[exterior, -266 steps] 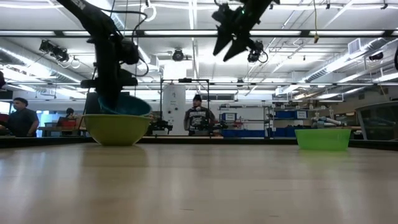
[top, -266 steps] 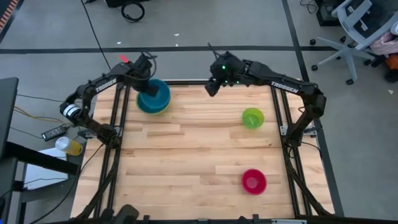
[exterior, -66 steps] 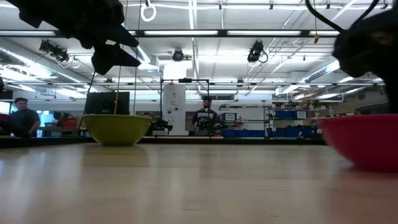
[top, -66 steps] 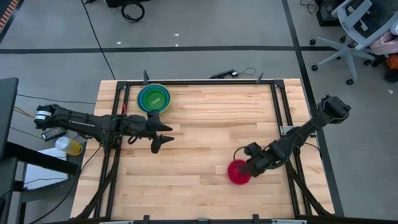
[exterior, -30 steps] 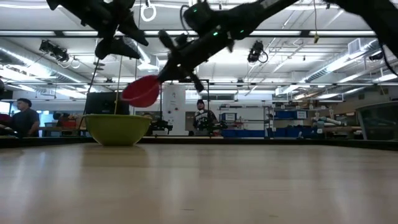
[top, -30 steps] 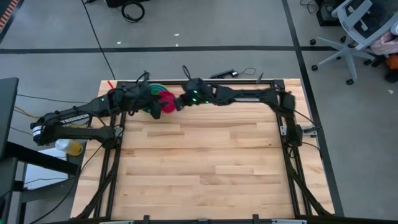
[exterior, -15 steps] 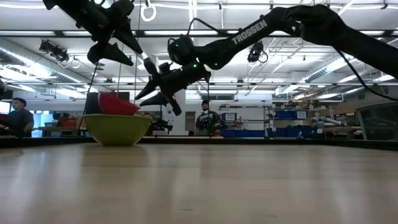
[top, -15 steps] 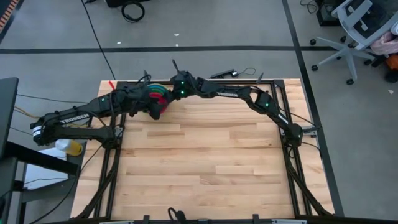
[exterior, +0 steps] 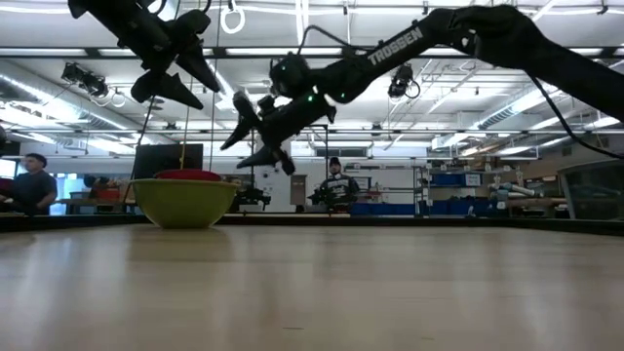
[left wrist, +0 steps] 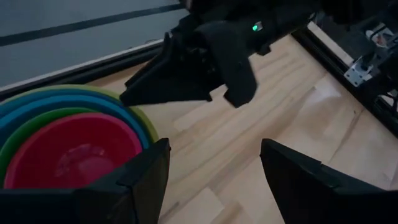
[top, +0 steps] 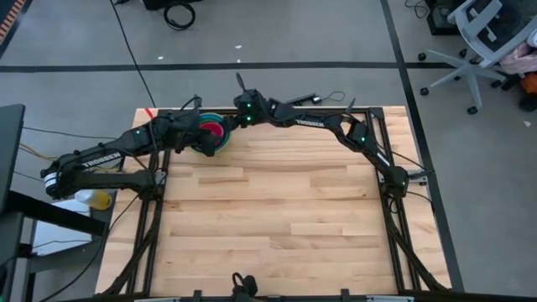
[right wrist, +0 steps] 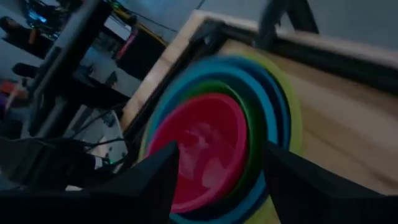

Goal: Nest bowls inside each other
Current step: Stack the pink bowl on the light green bowl

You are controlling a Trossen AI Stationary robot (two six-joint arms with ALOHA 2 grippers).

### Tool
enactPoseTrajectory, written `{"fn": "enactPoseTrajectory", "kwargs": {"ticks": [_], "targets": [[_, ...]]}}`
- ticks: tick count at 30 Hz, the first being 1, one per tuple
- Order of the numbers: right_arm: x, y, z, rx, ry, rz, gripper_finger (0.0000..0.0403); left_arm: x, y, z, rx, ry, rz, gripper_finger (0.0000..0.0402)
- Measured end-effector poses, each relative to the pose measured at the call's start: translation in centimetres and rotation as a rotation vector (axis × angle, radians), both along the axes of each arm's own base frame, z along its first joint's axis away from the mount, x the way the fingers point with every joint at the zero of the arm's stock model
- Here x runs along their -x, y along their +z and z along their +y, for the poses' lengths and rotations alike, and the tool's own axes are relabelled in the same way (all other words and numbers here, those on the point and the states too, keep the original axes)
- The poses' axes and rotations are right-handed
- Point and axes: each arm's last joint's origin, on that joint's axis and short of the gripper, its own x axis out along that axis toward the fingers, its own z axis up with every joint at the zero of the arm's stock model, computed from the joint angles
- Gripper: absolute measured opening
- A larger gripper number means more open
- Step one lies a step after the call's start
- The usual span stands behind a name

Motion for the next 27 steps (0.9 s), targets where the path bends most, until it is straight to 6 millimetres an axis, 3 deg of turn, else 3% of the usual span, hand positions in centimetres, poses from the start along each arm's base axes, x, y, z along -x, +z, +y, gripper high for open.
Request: {"fn": "enactPoseTrajectory", "kwargs": {"ticks": [4, 7, 14, 20, 27], "targets": [[0.6, 2.7, 0.2, 0.104, 0.036, -0.023, 0.0222, 0.6, 0.8, -0.3, -0.049, -0.013, -0.046, 0.0245], [0.5, 3.4, 0.6, 0.118, 0.151, -0.079, 0.0209, 1.5, 1.5, -0.6, -0.098, -0.002, -0.062, 0.0233], [-0.3, -1.5, 2.8, 0.068, 0.335, 0.036, 0.0183, 2.8, 2.2, -1.1, -0.143, 0.010, -0.097, 0.0216], [-0.7, -1.3, 2.8, 0.201, 0.247, 0.044, 0.0177, 3.0, 1.5, -1.2, -0.084, 0.023, -0.044, 0.0213], [-1.0, 0.4, 1.8, 0.219, 0.192, -0.113, 0.0177, 3.0, 1.3, -1.3, -0.059, 0.026, -0.031, 0.0213]]}}
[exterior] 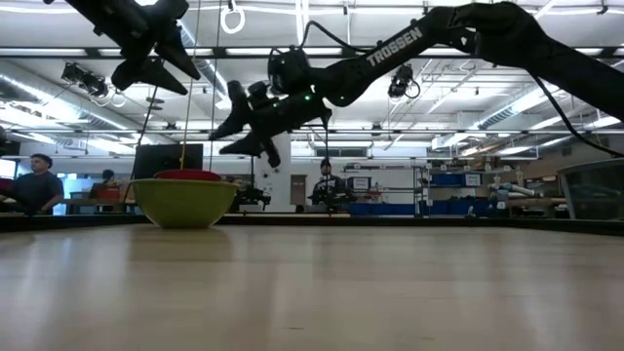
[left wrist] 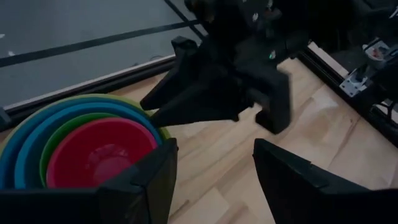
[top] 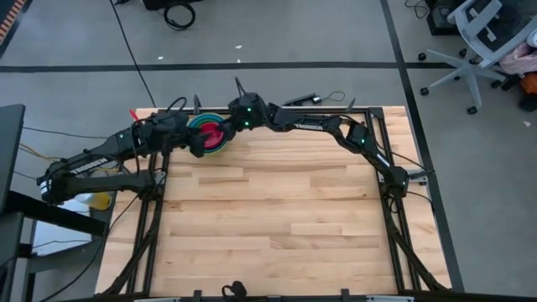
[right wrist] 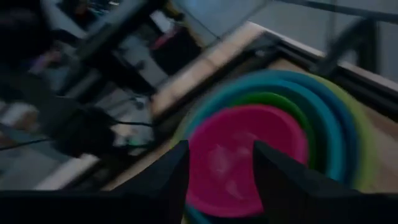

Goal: Nest bowls inside each other
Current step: Stack the pink bowl on the light green bowl

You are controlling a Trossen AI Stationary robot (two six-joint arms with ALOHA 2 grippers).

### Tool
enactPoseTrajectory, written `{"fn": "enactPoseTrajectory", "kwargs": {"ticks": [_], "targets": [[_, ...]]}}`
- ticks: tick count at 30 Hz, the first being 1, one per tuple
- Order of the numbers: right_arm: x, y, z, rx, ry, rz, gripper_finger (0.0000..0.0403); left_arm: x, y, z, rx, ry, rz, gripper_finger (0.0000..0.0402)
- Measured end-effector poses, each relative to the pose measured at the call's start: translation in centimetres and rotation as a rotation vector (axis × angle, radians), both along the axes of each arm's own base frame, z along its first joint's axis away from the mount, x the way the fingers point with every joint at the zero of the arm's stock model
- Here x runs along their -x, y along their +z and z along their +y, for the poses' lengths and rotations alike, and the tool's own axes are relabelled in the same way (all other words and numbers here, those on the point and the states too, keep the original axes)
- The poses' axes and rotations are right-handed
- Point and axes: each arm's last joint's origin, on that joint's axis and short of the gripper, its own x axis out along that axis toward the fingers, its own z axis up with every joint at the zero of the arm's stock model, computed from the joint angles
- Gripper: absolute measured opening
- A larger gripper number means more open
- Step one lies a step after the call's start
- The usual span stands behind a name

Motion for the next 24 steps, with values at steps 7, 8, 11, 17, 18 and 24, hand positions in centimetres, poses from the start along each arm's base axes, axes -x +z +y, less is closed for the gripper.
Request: {"fn": "enactPoseTrajectory", "kwargs": {"ticks": [7, 8, 11, 17, 18, 24], "targets": [[-0.2, -1.4, 1.0, 0.057, -0.111, 0.121, 0.0164, 0.0, 0.0, 0.0, 0.000, 0.000, 0.002, 0.0212], [-0.5, -1.7, 1.1, 0.062, -0.110, 0.109, 0.0161, 0.0, 0.0, 0.0, 0.000, 0.000, 0.002, 0.0212], [-0.8, -3.4, 1.3, 0.042, -0.106, 0.141, 0.0155, -0.1, 0.0, 0.0, -0.002, 0.000, 0.000, 0.0212], [-1.1, -4.7, 2.1, 0.021, -0.105, 0.177, 0.0153, -0.1, 0.0, 0.0, 0.007, 0.005, -0.006, 0.0212], [-1.2, -4.7, 2.2, 0.030, -0.112, 0.175, 0.0153, 0.0, 0.0, 0.0, 0.011, 0.009, -0.010, 0.0212], [-1.2, -2.2, 2.1, 0.132, -0.113, 0.136, 0.0153, 0.0, 0.0, 0.0, 0.018, 0.009, -0.009, 0.0212]]}}
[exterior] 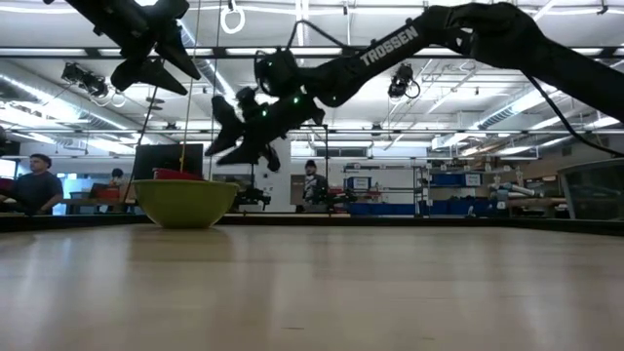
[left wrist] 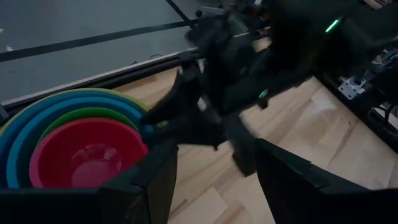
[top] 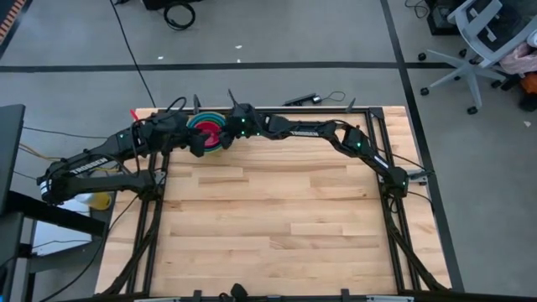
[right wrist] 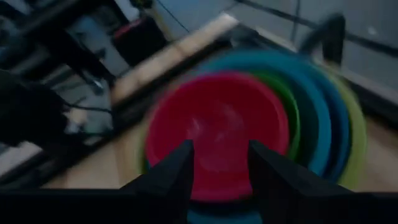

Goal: Nest bowls inside each other
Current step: Stack the pink bowl on the light green bowl, then return to Home Position

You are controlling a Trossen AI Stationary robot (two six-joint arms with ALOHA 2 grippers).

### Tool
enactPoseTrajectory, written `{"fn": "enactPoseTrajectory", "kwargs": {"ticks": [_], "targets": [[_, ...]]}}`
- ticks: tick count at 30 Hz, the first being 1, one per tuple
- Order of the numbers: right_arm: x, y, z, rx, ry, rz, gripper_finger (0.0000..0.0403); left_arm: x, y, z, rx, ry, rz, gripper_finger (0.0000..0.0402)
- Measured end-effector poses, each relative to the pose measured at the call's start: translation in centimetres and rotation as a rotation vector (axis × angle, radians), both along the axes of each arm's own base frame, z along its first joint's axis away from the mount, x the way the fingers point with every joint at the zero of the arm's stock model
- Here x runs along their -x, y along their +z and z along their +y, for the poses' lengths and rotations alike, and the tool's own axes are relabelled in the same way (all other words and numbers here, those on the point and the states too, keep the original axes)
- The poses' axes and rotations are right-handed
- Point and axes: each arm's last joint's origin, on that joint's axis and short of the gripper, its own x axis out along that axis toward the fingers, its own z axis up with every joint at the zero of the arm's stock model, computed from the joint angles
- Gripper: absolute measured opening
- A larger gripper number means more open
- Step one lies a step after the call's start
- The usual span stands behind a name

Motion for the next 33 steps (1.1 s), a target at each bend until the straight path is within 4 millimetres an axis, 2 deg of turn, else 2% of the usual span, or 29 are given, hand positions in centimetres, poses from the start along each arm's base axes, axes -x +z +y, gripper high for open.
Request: {"fn": "enactPoseTrajectory", "kwargs": {"ticks": [3, 8, 10, 12, 17, 21, 24, 26, 29, 33], "targets": [[-0.2, 1.6, 0.0, 0.005, 0.068, -0.034, 0.0153, 0.0, 0.0, 0.0, -0.002, -0.002, 0.003, 0.0212], [-0.1, 1.7, 1.0, 0.004, 0.119, 0.034, 0.0151, 0.0, -0.1, -0.2, 0.001, -0.026, 0.016, 0.0207], [0.1, 3.0, 1.2, 0.012, 0.132, 0.009, 0.0148, -0.1, 0.1, -0.4, -0.027, -0.063, 0.007, 0.0194], [0.8, 5.7, 1.3, 0.012, 0.165, -0.040, 0.0138, -0.1, 0.6, -0.7, -0.072, -0.094, -0.028, 0.0175], [4.4, 13.1, 0.9, 0.079, 0.213, -0.125, 0.0090, 0.9, 2.7, -1.1, -0.221, -0.129, -0.172, 0.0113], [8.1, 16.7, 1.4, 0.159, 0.223, -0.145, 0.0043, 0.8, 3.8, -1.2, -0.298, -0.248, -0.272, 0.0057], [11.4, 18.8, 2.4, 0.204, 0.223, -0.192, 0.0013, -0.2, 4.0, -1.0, -0.325, -0.355, -0.302, 0.0014], [13.5, 19.0, 3.1, 0.219, 0.217, -0.218, 0.0007, -1.3, 3.7, -0.9, -0.344, -0.405, -0.349, 0.0006], [16.5, 17.7, 4.7, 0.208, 0.175, -0.230, 0.0011, -3.0, 2.4, -0.7, -0.410, -0.454, -0.453, 0.0006], [20.9, 16.1, 7.6, 0.197, 0.192, -0.254, 0.0008, -3.7, -0.1, -0.6, -0.439, -0.462, -0.503, 0.0002]]}}
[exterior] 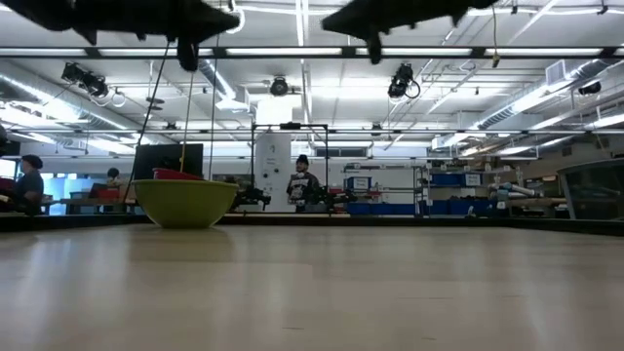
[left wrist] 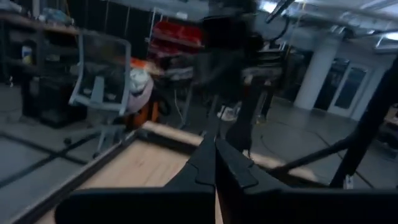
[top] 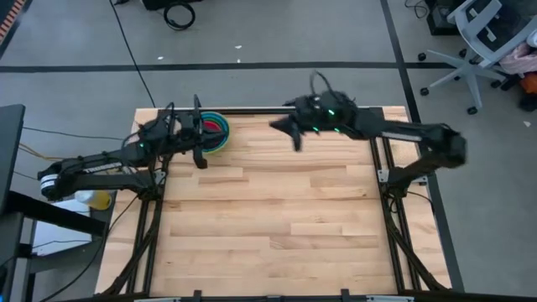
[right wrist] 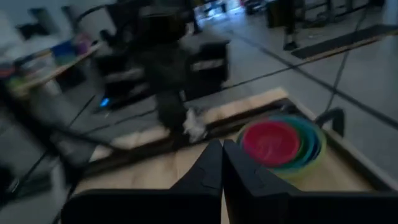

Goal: Nest bowls inside each other
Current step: Return to Home Position

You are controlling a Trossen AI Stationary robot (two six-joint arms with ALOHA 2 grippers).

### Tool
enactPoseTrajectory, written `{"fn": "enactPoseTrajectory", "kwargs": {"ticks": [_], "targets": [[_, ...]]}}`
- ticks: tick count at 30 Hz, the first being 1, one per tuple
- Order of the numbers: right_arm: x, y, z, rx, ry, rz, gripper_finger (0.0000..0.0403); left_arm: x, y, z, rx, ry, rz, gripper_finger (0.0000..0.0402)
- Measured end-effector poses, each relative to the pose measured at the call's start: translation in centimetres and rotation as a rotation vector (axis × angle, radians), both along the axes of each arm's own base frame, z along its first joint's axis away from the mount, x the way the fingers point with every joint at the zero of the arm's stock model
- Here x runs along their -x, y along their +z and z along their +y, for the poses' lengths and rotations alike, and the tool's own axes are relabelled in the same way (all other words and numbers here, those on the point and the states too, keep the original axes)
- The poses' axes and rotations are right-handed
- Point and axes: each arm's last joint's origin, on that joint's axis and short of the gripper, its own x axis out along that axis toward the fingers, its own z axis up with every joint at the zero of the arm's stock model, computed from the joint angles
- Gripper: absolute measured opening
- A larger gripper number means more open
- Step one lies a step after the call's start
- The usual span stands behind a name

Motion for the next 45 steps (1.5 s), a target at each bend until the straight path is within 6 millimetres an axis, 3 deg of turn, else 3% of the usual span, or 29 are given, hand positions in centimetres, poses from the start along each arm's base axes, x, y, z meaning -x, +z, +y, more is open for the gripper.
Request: {"fn": "enactPoseTrajectory", "kwargs": {"ticks": [6, 11, 15, 23, 31, 37, 45], "targets": [[5.2, -4.7, 4.6, -0.003, 0.122, 0.029, 0.0005, 0.6, -5.2, -1.5, 0.018, -0.116, 0.042, 0.0001], [9.1, -7.4, 6.5, -0.032, 0.152, 0.068, 0.0006, 2.1, -8.4, -2.4, -0.002, -0.134, -0.001, 0.0001], [12.4, -6.0, 7.0, 0.008, 0.091, -0.083, 0.0004, 3.0, -9.0, -2.7, -0.043, -0.138, -0.019, 0.0001], [18.4, -7.0, 8.3, 0.144, 0.091, -0.246, 0.0002, 4.8, -9.8, -3.3, -0.111, -0.156, -0.062, 0.0000], [20.4, -10.3, 9.1, 0.153, 0.122, -0.300, 0.0001, 5.6, -11.6, -3.5, -0.092, -0.159, -0.079, 0.0000], [20.7, -13.0, 9.1, 0.133, 0.122, -0.301, 0.0001, 5.5, -12.9, -3.6, -0.080, -0.173, -0.011, 0.0000], [20.6, -15.8, 9.1, 0.058, 0.114, -0.272, 0.0000, 5.4, -13.1, -4.0, -0.100, -0.203, 0.014, 0.0000]]}}
